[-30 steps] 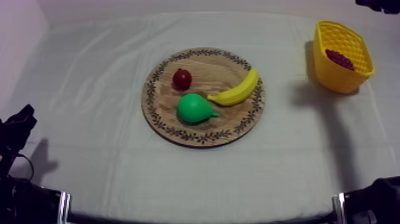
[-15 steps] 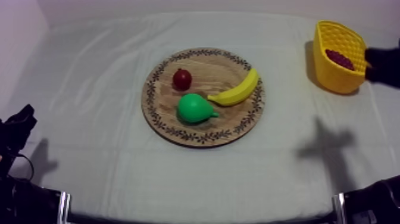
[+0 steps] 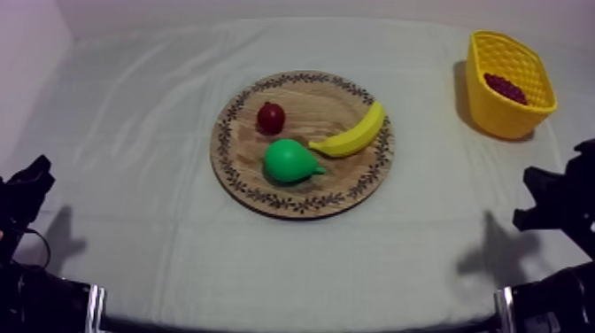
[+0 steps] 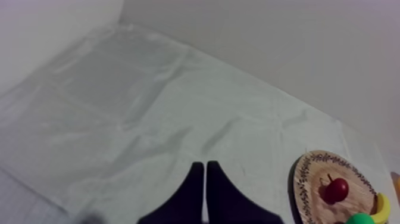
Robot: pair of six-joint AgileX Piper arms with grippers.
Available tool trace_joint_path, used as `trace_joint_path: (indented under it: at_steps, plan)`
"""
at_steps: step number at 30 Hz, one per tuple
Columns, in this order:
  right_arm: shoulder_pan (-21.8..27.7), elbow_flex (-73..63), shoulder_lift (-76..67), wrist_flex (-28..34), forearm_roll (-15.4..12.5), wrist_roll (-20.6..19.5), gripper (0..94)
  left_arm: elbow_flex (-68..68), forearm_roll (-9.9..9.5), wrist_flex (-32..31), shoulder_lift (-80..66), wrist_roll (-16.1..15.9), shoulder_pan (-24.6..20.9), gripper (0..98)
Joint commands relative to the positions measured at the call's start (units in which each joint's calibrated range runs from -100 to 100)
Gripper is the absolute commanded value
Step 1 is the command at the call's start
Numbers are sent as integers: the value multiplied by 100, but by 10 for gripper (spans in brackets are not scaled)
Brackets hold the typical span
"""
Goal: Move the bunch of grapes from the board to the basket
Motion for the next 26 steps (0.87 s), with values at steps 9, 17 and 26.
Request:
trace_joint_path:
  at_steps: [9, 17, 26]
  plan:
    - [119, 50, -644, 54, 169, 332, 3, 0, -2, 1, 3, -1, -1, 1]
    - [67, 53, -879, 69, 176, 459, 3, 0, -2, 1, 3, -2, -1, 1]
    - [72, 53, -903, 78, 176, 439, 3, 0, -2, 1, 3, 1, -1, 1]
